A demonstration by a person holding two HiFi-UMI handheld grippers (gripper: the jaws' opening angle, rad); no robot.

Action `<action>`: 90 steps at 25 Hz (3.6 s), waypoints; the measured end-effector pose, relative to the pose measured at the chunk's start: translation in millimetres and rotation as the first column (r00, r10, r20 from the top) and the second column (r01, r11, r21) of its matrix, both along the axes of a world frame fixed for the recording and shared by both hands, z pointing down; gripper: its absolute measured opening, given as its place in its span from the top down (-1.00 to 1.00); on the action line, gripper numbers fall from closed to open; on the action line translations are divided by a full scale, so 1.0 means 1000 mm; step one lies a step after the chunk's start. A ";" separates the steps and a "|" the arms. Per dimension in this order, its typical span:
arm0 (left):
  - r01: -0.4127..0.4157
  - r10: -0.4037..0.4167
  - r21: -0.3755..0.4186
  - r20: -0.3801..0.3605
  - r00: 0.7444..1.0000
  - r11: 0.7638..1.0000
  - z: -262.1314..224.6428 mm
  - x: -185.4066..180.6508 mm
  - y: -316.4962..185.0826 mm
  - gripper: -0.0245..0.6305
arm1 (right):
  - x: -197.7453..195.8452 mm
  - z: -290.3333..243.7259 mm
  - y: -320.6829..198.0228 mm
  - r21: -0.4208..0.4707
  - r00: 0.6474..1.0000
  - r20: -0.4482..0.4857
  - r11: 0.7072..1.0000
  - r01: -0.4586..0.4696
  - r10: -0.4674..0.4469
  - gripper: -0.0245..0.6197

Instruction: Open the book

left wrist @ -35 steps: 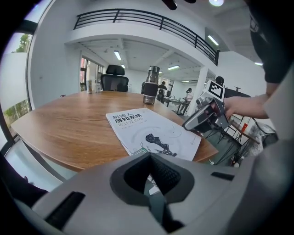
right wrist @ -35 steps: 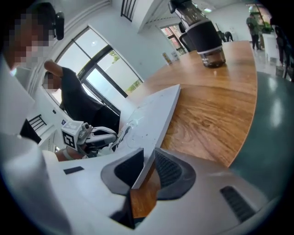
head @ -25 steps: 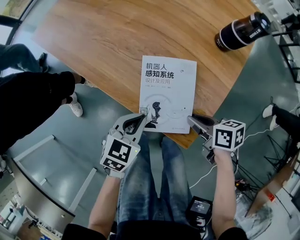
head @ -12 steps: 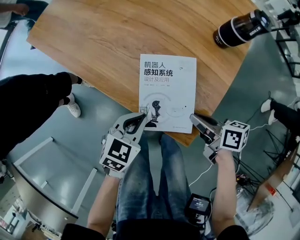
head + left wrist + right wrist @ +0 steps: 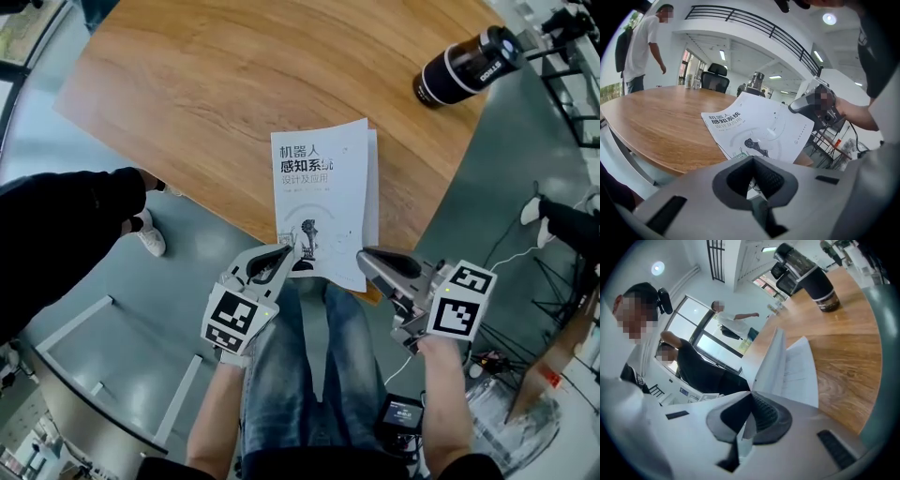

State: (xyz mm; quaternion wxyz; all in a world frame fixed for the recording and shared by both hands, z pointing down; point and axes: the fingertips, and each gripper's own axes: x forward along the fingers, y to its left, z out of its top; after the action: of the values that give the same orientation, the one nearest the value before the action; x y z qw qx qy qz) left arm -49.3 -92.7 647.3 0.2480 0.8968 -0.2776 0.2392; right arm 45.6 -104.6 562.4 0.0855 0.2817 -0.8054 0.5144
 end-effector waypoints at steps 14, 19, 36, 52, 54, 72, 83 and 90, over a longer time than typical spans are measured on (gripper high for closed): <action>0.085 -0.088 -0.022 -0.236 0.968 0.996 -0.040 -0.018 -0.001 0.90 | -0.117 -0.034 0.008 0.081 0.971 0.133 0.978 0.190 -0.200 0.96; 0.111 -0.117 -0.040 -0.272 0.955 0.993 -0.043 -0.040 0.001 0.91 | -0.159 -0.027 0.010 0.077 0.952 0.167 0.966 0.246 -0.256 0.95; 0.372 -0.374 -0.040 -0.059 0.926 0.927 -0.012 -0.198 -0.002 0.91 | -0.211 0.019 0.012 0.125 0.943 0.028 0.937 0.326 -0.332 0.80; 0.097 -0.095 0.122 -0.021 0.995 0.988 -0.057 -0.048 -0.030 0.91 | 0.026 0.053 -0.028 0.210 0.899 -0.437 0.976 0.059 0.040 0.57; 0.029 -0.031 0.114 0.011 0.999 0.993 -0.047 -0.020 -0.024 0.91 | 0.041 0.062 -0.023 0.191 0.894 -0.444 0.981 0.030 0.059 0.50; -0.067 0.059 0.029 0.214 0.975 0.997 0.002 0.001 -0.010 0.91 | 0.053 0.094 -0.020 -0.011 0.911 -0.410 0.999 -0.040 0.032 0.80; -0.072 0.065 0.029 0.183 0.981 0.997 0.000 0.002 -0.010 0.91 | 0.053 0.071 -0.019 0.022 0.916 -0.396 0.998 -0.066 0.070 0.97; -0.046 0.042 0.037 0.105 0.994 0.998 -0.020 0.002 -0.010 0.91 | 0.028 0.028 -0.017 0.063 0.957 -0.280 0.996 -0.067 0.082 0.97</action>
State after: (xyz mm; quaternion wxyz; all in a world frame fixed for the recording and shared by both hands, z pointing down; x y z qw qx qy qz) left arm -46.8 -102.8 627.2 0.2101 0.8938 -0.2747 0.2854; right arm 73.6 -121.8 590.3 0.1726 0.3844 -0.7872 0.4503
